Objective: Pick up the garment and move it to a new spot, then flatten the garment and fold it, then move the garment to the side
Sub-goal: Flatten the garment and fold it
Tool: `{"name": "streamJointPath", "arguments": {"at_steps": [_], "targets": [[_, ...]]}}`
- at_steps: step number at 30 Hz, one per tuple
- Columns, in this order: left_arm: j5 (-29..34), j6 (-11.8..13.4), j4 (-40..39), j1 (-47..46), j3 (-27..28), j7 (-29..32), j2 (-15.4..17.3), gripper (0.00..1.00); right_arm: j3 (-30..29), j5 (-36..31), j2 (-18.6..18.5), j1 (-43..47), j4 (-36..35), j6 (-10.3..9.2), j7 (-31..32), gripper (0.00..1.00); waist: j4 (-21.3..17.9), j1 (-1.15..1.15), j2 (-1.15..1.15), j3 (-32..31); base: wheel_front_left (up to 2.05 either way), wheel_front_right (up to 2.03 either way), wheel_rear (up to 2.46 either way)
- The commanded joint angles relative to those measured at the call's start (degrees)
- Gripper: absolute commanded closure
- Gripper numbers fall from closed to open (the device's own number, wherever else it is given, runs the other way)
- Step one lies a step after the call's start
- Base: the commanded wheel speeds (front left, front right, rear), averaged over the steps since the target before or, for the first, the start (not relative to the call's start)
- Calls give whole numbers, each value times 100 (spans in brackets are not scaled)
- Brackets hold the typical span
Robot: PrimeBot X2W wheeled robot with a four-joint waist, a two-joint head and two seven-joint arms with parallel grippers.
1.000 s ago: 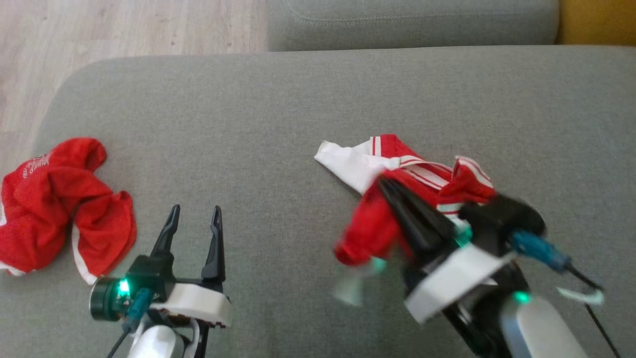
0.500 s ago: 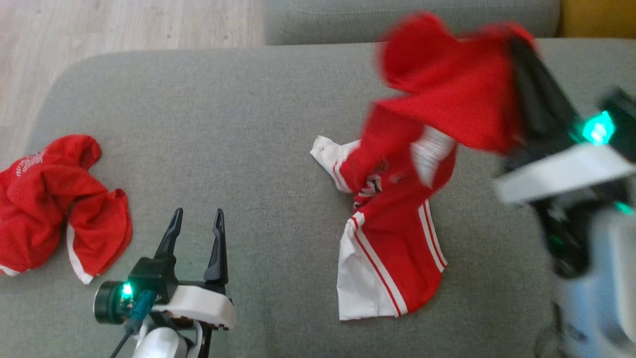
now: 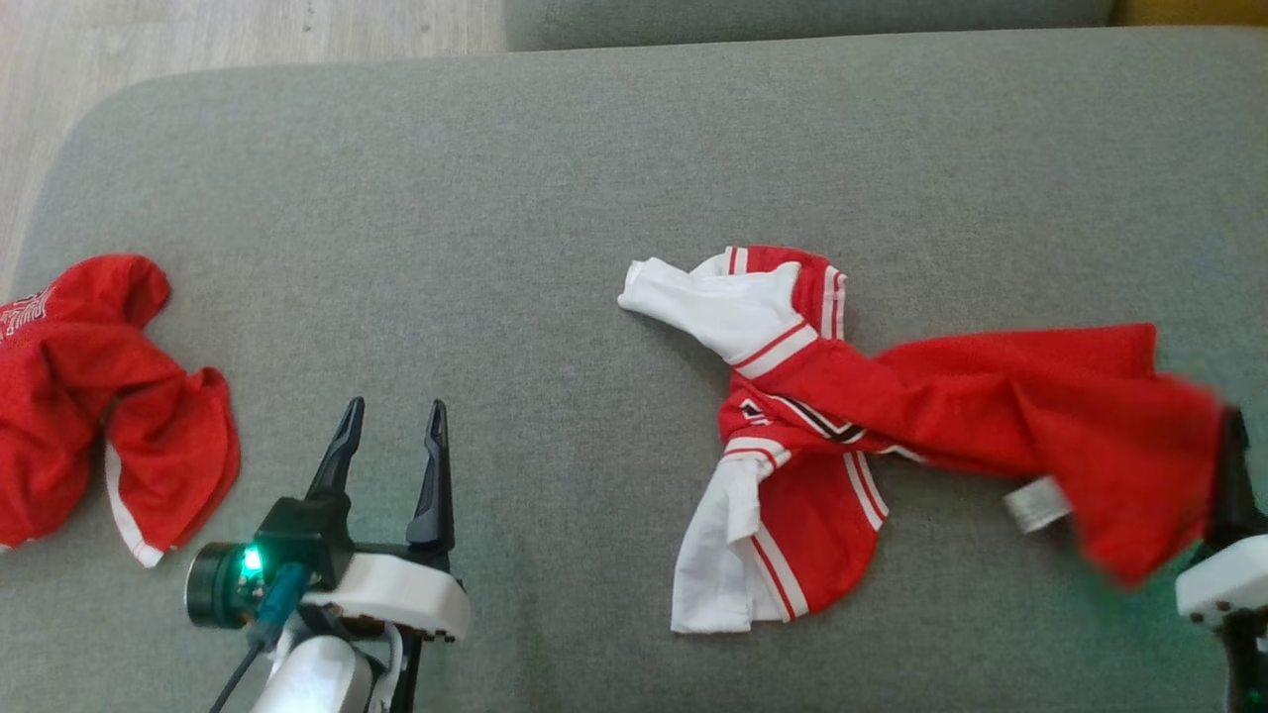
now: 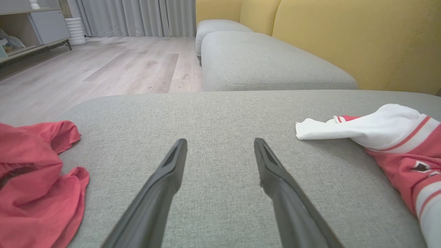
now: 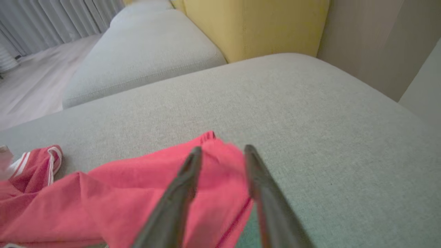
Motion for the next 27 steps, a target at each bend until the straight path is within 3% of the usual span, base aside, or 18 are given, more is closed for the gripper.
{"name": "streamJointPath", "arguments": {"at_steps": [1, 7, 15, 27], "targets": [[-16, 32, -162, -230, 212, -51, 103, 0, 152, 19, -59, -184, -323, -4, -225, 0, 7, -1, 0, -26, 0, 0, 0], [7, 119, -267, -117, 230, -25, 193, 0, 856, -180, -96, -60, -1311, -4, -842, 0, 49, -1, 0, -197, 0, 0, 0], [7, 231, -482, 137, 261, 80, 345, 0, 2091, -275, -89, 632, -2046, -4, -859, 0, 75, -1, 0, -400, 0, 0, 0], [-2, 340, -674, 284, 258, 157, 425, 0, 2352, -66, -60, 879, -2051, -4, -916, 0, 52, -1, 0, -462, 0, 0, 0]]}}
